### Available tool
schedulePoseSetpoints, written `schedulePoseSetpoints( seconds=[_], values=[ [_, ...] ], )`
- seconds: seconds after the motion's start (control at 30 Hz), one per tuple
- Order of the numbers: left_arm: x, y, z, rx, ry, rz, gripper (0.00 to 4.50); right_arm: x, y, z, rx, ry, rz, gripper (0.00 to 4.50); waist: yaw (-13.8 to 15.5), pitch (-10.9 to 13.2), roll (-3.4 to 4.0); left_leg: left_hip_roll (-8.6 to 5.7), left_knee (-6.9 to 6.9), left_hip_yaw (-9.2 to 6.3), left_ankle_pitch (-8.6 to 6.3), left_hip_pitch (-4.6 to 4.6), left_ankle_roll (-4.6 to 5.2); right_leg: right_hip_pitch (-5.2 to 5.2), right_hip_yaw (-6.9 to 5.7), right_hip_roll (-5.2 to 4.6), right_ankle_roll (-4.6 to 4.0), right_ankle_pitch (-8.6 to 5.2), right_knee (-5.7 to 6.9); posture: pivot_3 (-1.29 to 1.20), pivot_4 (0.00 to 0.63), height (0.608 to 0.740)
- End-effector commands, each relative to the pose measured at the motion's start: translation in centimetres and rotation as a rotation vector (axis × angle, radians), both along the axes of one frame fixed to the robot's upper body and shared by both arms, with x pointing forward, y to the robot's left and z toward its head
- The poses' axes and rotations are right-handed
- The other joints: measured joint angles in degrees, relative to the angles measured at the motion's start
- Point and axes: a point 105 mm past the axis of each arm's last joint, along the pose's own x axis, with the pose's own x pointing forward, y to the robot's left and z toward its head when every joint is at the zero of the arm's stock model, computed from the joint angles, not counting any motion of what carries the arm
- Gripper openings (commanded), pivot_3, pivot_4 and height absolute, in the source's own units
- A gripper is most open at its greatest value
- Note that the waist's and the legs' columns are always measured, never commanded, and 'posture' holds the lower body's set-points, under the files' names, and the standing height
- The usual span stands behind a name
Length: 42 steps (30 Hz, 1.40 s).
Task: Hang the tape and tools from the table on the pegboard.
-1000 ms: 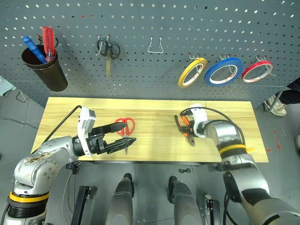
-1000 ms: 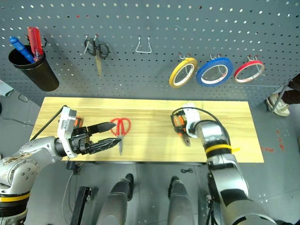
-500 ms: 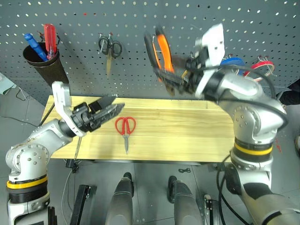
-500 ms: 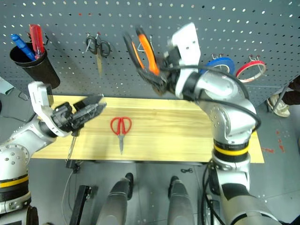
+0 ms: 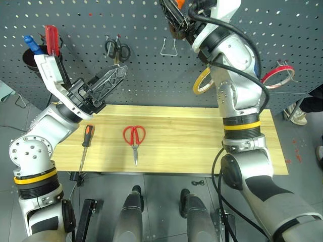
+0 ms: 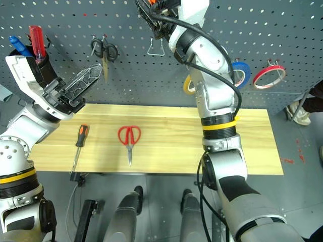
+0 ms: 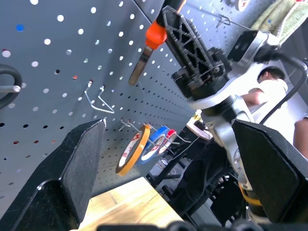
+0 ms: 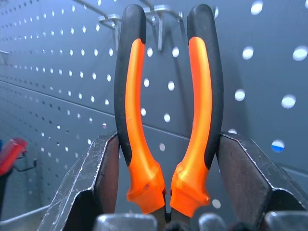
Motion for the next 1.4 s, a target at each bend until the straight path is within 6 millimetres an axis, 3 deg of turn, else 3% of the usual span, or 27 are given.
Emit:
schedulePoseSetpoints(
  seconds=[0.03,0.5,0.53,0.63,0.83,1.1,1.23,1.3,1.4],
  values=[
    [-0.7,0.6,1.5,-0.033,-0.058,0.016,4.50,-0.9,0.2,1.9,0.054,-0.101,0.008,2.69,-0.01,0.00,0.00,0.00,0.00,0.00,0.00,0.00,0.00,0.00,0.00,0.00,-0.01,0.01,0.01,0.18,0.304,0.740],
    [-0.8,0.7,1.1,-0.013,-0.037,0.029,4.50,2.6,-0.1,-3.1,0.024,-0.022,-0.107,2.69,0.66,0.00,0.00,0.00,0.01,-0.09,0.15,0.08,-0.11,0.00,-0.01,0.03,-0.04,0.02,-0.02,0.19,0.314,0.740],
    [-0.8,0.6,1.0,-0.009,-0.035,0.028,4.50,2.7,-0.1,-3.6,0.023,0.000,-0.102,3.70,0.70,0.00,0.00,0.00,0.01,-0.09,0.16,0.08,-0.12,0.00,-0.01,0.03,-0.04,0.03,-0.02,0.19,0.314,0.740],
    [-0.8,0.4,0.9,-0.004,-0.031,0.027,4.50,2.4,-0.1,-4.4,0.006,0.012,-0.087,4.47,0.87,0.00,0.00,0.00,0.01,-0.10,0.19,0.10,-0.15,0.00,0.00,0.03,-0.06,0.04,0.00,0.18,0.312,0.740],
    [-0.7,0.4,0.1,0.029,-0.009,0.030,4.50,1.1,-1.9,-4.6,-0.039,0.014,-0.077,4.47,1.36,0.00,0.00,0.00,0.01,-0.10,0.22,0.11,-0.18,0.00,0.00,0.04,-0.07,0.05,0.00,0.17,0.310,0.740],
    [-0.2,1.0,-5.1,0.274,0.075,0.093,4.50,-2.7,-5.2,-7.5,-0.275,0.133,0.024,4.47,1.39,0.00,0.01,0.00,-0.09,-0.09,0.21,0.11,-0.17,0.03,-0.01,0.04,-0.07,0.04,-0.11,0.11,0.306,0.740],
    [1.4,1.0,-10.9,0.515,0.184,0.232,4.50,-5.4,-6.6,-8.8,-0.386,0.245,0.149,4.47,1.20,-0.01,0.02,0.01,-0.08,-0.08,0.24,0.17,-0.20,0.04,0.02,0.04,-0.09,0.05,-0.10,0.08,0.308,0.740],
    [2.4,1.5,-12.4,0.548,0.234,0.322,4.50,-6.4,-6.4,-9.8,-0.420,0.301,0.206,4.47,1.22,-0.02,0.02,0.01,-0.07,-0.07,0.24,0.18,-0.20,0.06,0.03,0.04,-0.08,0.05,-0.14,0.05,0.314,0.740],
    [2.7,0.1,-14.9,0.610,0.306,0.403,4.50,-8.3,-6.8,-12.2,-0.460,0.411,0.322,4.47,1.14,-0.03,0.00,0.03,0.00,-0.09,0.23,0.17,-0.19,0.06,0.04,0.05,-0.08,0.05,-0.12,0.04,0.321,0.740]
  ],
)
